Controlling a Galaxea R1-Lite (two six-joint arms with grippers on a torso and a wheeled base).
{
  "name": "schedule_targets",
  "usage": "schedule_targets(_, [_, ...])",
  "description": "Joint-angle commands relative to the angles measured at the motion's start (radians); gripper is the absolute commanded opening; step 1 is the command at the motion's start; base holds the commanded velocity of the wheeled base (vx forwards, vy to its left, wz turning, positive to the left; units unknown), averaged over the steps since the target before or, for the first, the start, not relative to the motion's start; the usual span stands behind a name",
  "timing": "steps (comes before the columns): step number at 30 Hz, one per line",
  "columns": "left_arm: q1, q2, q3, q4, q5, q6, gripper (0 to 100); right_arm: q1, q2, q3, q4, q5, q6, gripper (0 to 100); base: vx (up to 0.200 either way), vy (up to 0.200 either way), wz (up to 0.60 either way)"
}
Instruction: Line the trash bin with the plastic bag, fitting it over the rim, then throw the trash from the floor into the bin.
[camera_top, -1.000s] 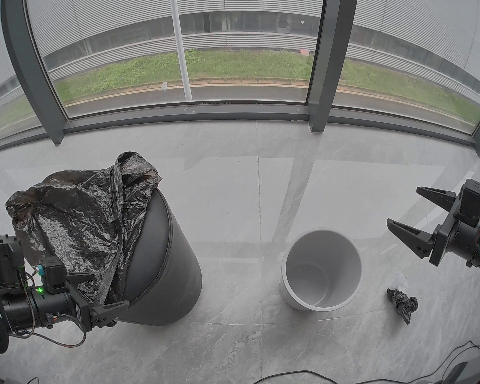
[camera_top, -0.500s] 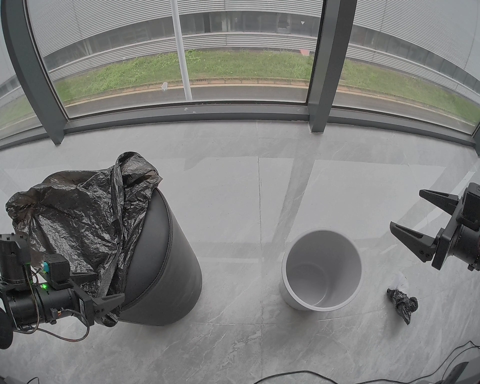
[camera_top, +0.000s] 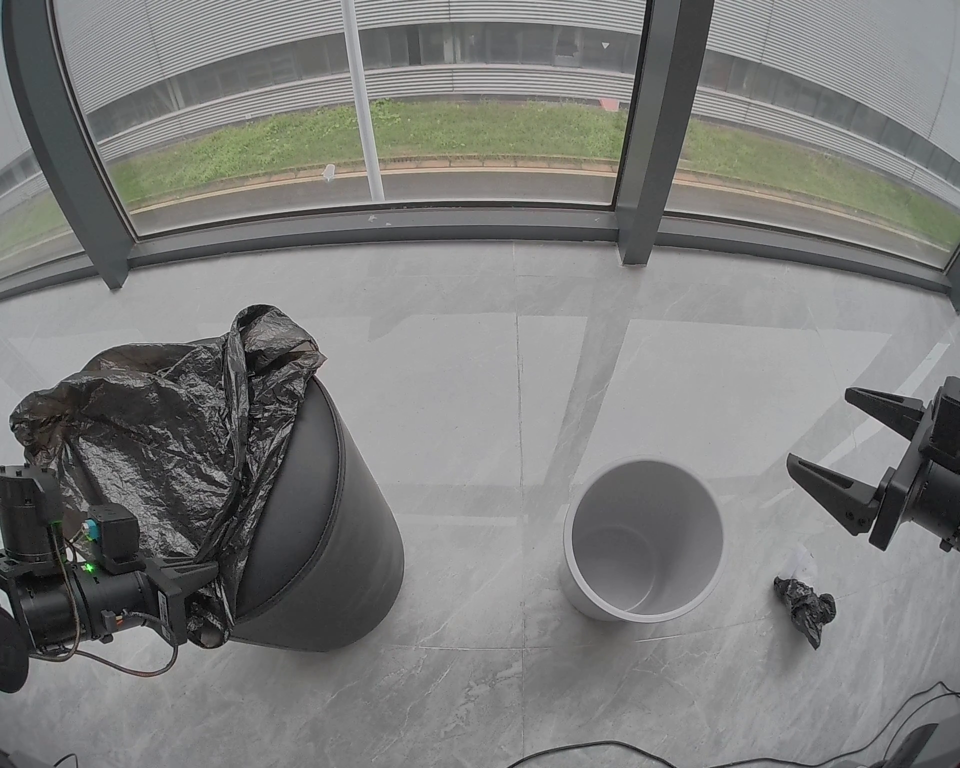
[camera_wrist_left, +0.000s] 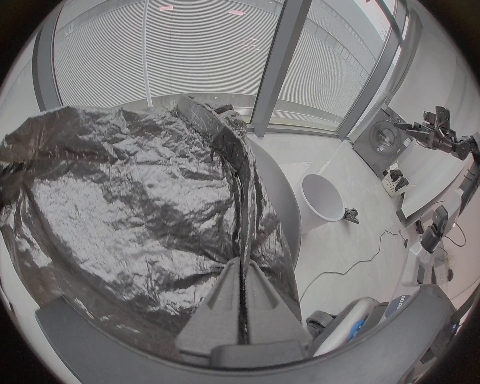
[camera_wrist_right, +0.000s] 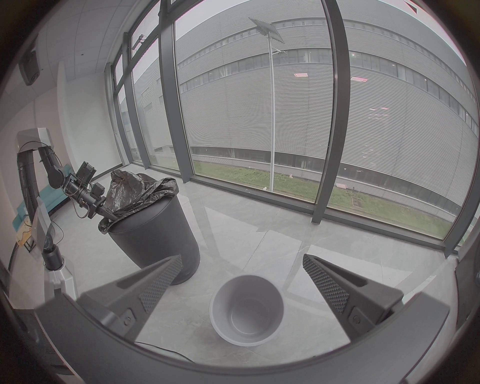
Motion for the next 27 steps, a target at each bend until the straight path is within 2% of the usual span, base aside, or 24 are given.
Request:
schedule_targets(1, [0.002, -0.028, -0.055, -0.047, -0.007, 0.002, 0, 0.000, -0.007, -0.003, 0.000, 0.002, 0.000, 100, 0.000, 0.000, 0.00])
schedule_targets(6, [-0.010, -0.065, -0.179, -0.198, -0.057, 0.002, 0, 0.000, 0.003, -0.010, -0.002, 0.002, 0.001, 100, 0.000, 0.000, 0.00])
schedule_targets(11, [-0.030, -0.134, -0.220, -0.193, -0.063, 0.002, 0, 0.009, 0.060, -0.061, -0.002, 0.003, 0.000, 100, 0.000, 0.000, 0.00])
schedule_targets(15, [-0.081, -0.160, -0.275, -0.161, -0.062, 0.003, 0, 0.037, 0.170, -0.190, -0.002, 0.010, 0.000, 100, 0.000, 0.000, 0.00])
schedule_targets(18, [-0.096, -0.163, -0.387, -0.095, -0.062, 0.023, 0, 0.112, 0.364, -0.414, -0.002, 0.013, 0.003, 100, 0.000, 0.000, 0.00])
schedule_targets(21, [-0.096, -0.179, -0.398, -0.032, -0.053, 0.025, 0, 0.135, 0.444, -0.496, -0.002, 0.013, 0.004, 100, 0.000, 0.000, 0.00])
schedule_targets(23, [-0.089, -0.217, -0.320, 0.095, -0.042, 0.026, 0, 0.184, 0.508, -0.567, -0.003, 0.008, 0.003, 100, 0.000, 0.000, 0.00])
schedule_targets(27, [-0.095, -0.232, -0.200, 0.158, -0.045, 0.023, 0, 0.243, 0.511, -0.526, -0.080, -0.003, 0.004, 100, 0.000, 0.000, 0.00])
